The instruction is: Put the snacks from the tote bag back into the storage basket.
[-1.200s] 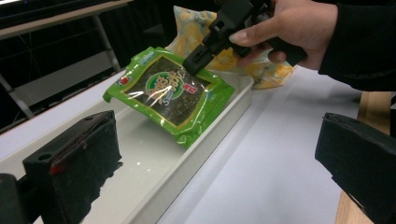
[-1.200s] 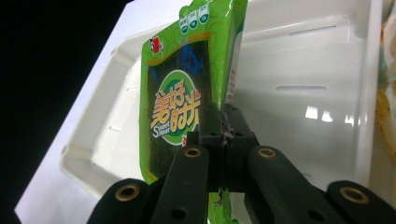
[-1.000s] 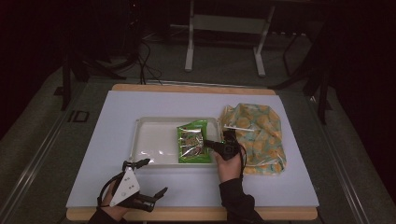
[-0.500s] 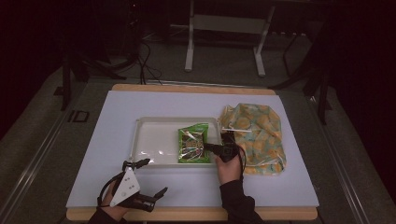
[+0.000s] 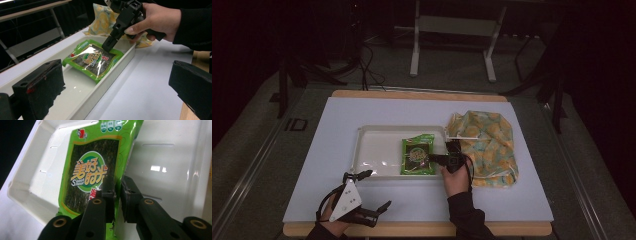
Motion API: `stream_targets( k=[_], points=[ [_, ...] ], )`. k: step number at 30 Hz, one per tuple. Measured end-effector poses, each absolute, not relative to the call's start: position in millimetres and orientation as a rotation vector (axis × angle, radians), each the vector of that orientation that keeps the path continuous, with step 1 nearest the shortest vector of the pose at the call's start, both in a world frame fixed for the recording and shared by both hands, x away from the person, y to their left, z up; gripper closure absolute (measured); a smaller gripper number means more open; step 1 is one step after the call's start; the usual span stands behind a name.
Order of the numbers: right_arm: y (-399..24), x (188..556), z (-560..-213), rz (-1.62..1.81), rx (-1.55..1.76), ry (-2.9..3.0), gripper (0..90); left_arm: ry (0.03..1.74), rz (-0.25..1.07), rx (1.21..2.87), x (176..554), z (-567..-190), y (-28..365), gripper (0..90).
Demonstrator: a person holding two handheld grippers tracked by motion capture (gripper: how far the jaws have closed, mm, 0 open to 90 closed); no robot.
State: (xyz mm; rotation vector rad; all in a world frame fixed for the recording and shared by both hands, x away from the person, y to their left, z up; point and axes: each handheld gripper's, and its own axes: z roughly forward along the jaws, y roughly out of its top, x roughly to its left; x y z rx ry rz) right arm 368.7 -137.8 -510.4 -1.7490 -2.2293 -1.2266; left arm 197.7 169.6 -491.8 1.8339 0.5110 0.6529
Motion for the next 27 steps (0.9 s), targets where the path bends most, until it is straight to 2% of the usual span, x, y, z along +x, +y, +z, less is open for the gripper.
stream_targets(
  k=[9, 16, 27],
  points=[
    [-136.5, 372.6, -505.9, -1.215, -1.737, -2.273, 68.5, 0.51, 0.653, 1.834, 197.7, -491.7, 169.7, 0.3],
    [-134.2, 373.5, -487.3, -1.253, -1.679, -2.345, 56.9, 0.509, 0.65, 1.837, 197.7, -491.9, 169.3, 0.3],
    [-133.7, 372.8, -464.2, -1.323, -1.569, -2.414, 45.1, 0.51, 0.649, 1.836, 197.9, -491.9, 169.4, 0.3]
  ],
)
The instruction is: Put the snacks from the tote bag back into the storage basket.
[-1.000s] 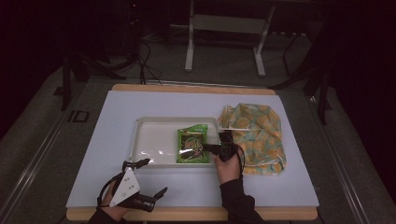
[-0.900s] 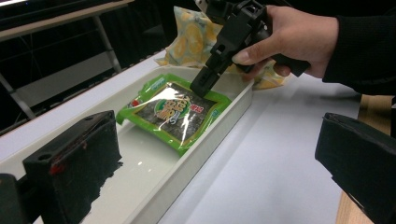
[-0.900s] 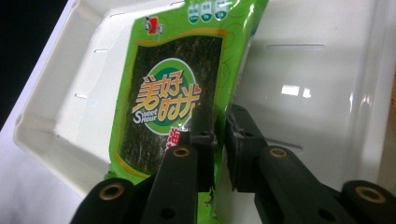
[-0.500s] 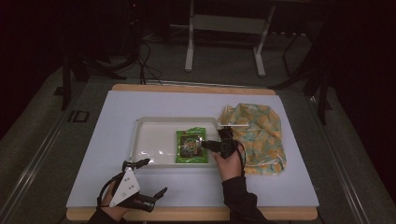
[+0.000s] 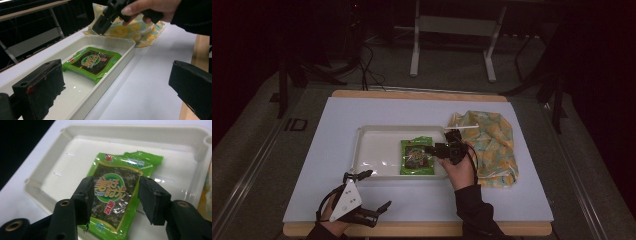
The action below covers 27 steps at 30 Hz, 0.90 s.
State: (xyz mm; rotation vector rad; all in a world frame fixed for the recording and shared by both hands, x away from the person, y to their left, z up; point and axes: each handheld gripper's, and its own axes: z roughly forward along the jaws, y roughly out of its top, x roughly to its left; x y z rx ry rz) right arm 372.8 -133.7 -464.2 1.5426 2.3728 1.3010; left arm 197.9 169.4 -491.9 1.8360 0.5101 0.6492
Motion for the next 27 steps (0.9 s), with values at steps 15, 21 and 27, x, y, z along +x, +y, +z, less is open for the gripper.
stream_targets(
  k=[15, 21, 27],
  points=[
    [-166.7, 378.2, -417.0, 1.334, 1.39, 2.253, 37.1, 0.515, 0.65, 1.84, 198.0, -492.3, 169.5, 0.3],
    [-178.1, 379.0, -406.6, 1.312, 1.363, 2.214, 29.2, 0.516, 0.652, 1.842, 197.9, -492.2, 169.8, 0.3],
    [-188.4, 378.8, -400.8, 1.294, 1.303, 2.235, 16.3, 0.516, 0.653, 1.845, 198.5, -492.5, 169.6, 0.3]
  ],
)
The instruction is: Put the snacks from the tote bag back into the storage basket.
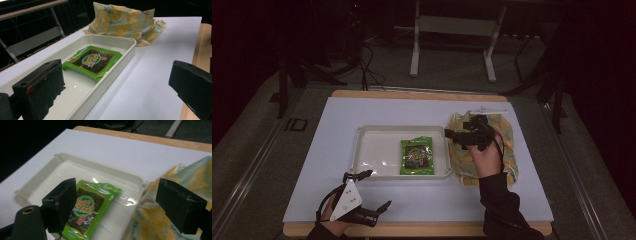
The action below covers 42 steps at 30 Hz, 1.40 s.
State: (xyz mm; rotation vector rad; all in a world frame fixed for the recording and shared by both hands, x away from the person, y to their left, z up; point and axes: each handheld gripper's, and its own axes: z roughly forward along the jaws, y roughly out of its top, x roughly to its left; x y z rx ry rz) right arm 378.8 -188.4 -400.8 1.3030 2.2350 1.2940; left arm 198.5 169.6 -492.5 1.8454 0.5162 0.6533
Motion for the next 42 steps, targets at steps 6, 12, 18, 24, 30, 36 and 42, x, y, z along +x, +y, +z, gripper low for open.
stream_targets(
  k=[6, 12, 18, 24, 30, 36, 42],
  points=[
    [-198.4, 378.2, -399.2, 1.272, 1.269, 2.22, 14.5, 0.518, 0.652, 1.842, 198.5, -492.5, 169.9, 0.3],
    [-210.0, 376.8, -399.6, 1.245, 1.268, 2.177, 14.0, 0.519, 0.651, 1.844, 198.5, -492.6, 169.8, 0.3],
    [-226.6, 374.3, -401.5, 1.215, 1.266, 2.125, 14.2, 0.52, 0.647, 1.846, 198.8, -493.1, 169.1, 0.3],
    [-241.3, 371.5, -405.1, 1.196, 1.266, 2.094, 14.2, 0.52, 0.647, 1.849, 199.5, -493.3, 169.0, 0.3],
    [-255.1, 367.6, -407.0, 1.182, 1.276, 2.062, 14.1, 0.519, 0.646, 1.852, 199.5, -493.5, 168.6, 0.3],
    [-273.1, 362.0, -410.9, 1.171, 1.307, 2.012, 13.9, 0.519, 0.641, 1.852, 200.2, -493.8, 168.1, 0.3],
    [-286.9, 355.4, -418.0, 1.155, 1.325, 1.993, 13.9, 0.52, 0.639, 1.855, 200.3, -494.2, 167.4, 0.3]
  ],
)
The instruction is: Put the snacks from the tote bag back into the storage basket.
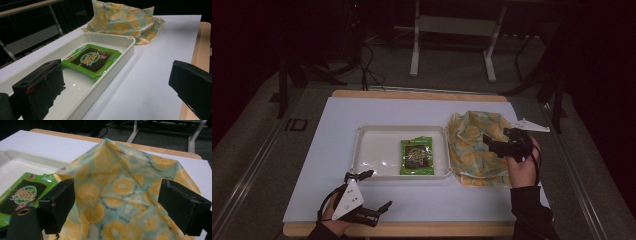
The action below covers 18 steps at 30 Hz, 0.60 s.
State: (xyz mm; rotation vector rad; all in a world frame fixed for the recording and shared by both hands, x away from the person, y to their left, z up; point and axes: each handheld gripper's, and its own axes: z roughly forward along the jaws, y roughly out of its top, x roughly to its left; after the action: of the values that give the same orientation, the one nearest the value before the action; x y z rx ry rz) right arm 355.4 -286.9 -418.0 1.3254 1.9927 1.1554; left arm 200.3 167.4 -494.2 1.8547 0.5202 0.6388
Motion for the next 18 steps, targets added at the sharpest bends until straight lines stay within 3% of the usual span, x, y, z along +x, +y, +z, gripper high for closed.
stream_targets(
  k=[18],
  points=[
    [-311.4, 334.5, -440.4, 1.125, 1.35, 1.925, 14.0, 0.518, 0.633, 1.86, 200.9, -494.5, 167.2, 0.3]
  ],
)
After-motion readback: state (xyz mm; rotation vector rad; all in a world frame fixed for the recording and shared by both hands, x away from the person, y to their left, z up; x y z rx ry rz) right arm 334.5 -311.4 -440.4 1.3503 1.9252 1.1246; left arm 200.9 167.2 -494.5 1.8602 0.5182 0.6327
